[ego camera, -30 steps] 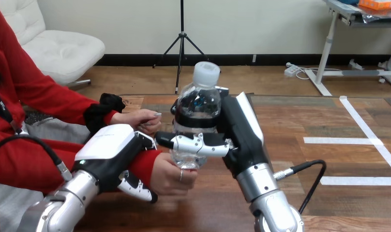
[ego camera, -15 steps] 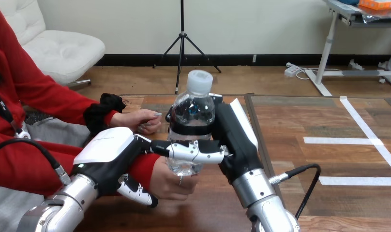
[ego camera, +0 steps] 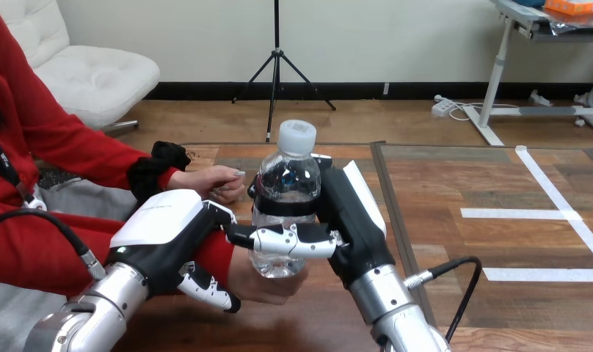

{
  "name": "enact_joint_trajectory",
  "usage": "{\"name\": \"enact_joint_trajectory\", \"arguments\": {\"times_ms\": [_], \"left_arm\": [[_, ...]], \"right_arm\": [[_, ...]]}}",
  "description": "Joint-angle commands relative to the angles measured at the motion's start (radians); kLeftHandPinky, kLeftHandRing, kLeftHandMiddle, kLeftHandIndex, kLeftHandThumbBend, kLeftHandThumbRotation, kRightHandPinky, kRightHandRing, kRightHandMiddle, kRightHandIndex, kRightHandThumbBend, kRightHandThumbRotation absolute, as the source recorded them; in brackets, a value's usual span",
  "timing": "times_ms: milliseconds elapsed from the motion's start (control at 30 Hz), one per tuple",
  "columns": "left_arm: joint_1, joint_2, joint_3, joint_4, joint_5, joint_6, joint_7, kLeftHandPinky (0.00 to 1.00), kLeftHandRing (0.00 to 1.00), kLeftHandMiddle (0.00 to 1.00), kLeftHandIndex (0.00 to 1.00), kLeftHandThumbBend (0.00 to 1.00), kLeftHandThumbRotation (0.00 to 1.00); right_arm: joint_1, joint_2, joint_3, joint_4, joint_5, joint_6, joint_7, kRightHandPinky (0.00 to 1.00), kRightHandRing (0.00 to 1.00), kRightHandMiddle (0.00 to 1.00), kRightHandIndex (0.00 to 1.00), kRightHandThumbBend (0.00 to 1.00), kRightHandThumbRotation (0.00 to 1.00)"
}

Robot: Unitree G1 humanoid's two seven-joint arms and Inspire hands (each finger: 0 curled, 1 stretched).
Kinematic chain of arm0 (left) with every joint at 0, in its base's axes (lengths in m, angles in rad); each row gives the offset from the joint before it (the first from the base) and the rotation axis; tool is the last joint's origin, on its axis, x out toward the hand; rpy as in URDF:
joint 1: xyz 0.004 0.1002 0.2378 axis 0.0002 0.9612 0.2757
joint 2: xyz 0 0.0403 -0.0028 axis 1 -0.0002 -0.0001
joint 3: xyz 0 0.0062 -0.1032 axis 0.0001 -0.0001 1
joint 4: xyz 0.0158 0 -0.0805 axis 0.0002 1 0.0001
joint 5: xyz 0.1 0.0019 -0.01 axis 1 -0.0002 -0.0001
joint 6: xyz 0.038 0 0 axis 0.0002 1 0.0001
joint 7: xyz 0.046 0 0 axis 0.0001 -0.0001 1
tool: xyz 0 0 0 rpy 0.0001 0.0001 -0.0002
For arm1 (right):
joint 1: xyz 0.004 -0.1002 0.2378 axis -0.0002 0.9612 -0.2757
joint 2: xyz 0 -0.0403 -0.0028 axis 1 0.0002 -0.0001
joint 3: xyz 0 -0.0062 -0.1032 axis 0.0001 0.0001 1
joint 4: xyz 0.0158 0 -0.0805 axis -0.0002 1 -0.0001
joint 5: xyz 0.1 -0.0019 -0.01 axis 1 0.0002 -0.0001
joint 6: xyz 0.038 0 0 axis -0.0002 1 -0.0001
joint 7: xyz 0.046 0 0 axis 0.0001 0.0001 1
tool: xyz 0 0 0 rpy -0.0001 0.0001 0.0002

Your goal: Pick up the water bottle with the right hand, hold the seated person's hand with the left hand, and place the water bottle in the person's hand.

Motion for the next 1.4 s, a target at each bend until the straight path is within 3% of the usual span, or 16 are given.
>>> {"name": "enact_joint_trajectory", "arguments": {"times_ms": [0, 567, 1367], "left_arm": [[-0.071, -0.03, 0.041, -0.145, -0.037, -0.041, 0.021, 0.34, 0.39, 0.45, 0.47, 0.94, 0.0], [-0.063, -0.036, 0.053, -0.184, -0.041, -0.032, 0.013, 0.32, 0.37, 0.43, 0.46, 0.92, 0.0], [-0.036, -0.036, 0.084, -0.261, -0.065, -0.004, -0.025, 0.31, 0.37, 0.42, 0.44, 0.97, 0.0]], "right_arm": [[-0.027, 0.084, 0.012, -0.025, 0.026, -0.054, -0.015, 0.23, 0.28, 0.34, 0.39, 0.84, 0.04], [-0.024, 0.079, 0.022, -0.021, 0.037, -0.067, -0.013, 0.23, 0.28, 0.34, 0.38, 0.83, 0.06], [-0.049, 0.063, -0.001, 0.033, 0.033, -0.091, -0.019, 0.22, 0.27, 0.34, 0.38, 0.82, 0.04]]}}
